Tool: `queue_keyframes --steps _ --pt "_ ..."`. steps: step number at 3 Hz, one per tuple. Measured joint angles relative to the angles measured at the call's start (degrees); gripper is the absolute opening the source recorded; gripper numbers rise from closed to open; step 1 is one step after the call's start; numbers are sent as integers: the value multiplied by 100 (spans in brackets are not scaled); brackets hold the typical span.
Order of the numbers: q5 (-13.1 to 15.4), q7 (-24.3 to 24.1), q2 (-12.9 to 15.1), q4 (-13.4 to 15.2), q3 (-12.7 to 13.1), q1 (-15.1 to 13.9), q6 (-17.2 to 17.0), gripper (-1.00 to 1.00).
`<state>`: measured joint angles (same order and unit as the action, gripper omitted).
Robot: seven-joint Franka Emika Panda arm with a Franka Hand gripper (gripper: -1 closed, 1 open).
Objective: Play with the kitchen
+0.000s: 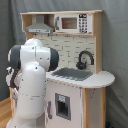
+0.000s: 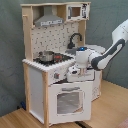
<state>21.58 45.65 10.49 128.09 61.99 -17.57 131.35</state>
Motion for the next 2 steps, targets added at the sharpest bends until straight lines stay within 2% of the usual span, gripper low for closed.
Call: queue_keyframes --steps 1,2 --pt "352 -423 228 20 3 28 -14 -100" --pt "588 -919 448 25 2 221 -45 -100"
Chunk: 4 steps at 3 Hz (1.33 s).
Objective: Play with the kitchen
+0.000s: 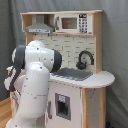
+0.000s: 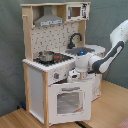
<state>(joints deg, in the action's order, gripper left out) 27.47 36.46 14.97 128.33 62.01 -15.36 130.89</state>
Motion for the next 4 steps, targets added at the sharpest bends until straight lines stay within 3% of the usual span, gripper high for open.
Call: queue_keyframes --steps 3,4 --pt "128 -1564 117 -5 39 792 3 -100" --pt "128 -2149 117 9 237 857 3 -100"
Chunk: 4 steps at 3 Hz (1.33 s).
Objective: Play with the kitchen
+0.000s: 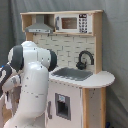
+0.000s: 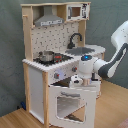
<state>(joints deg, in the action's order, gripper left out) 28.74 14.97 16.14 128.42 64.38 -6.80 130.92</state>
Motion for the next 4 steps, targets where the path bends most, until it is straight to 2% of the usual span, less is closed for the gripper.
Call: queue_keyframes --steps 2,4 --pt "0 -1138 -2 36 367 0 -219 -100" --pt "-2 -2231 -5 36 780 0 -646 -100"
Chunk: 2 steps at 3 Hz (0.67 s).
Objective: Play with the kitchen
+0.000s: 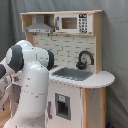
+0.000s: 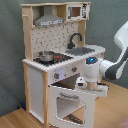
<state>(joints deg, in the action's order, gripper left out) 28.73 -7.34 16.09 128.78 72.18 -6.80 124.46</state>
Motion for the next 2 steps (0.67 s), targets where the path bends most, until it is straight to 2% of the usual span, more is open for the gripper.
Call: queue_keyframes --steps 1,2 --pt "-1 -519 -15 -1 31 -1 -257 -100" --pt "-6 -1063 -135 -4 104 -90 -345 -100"
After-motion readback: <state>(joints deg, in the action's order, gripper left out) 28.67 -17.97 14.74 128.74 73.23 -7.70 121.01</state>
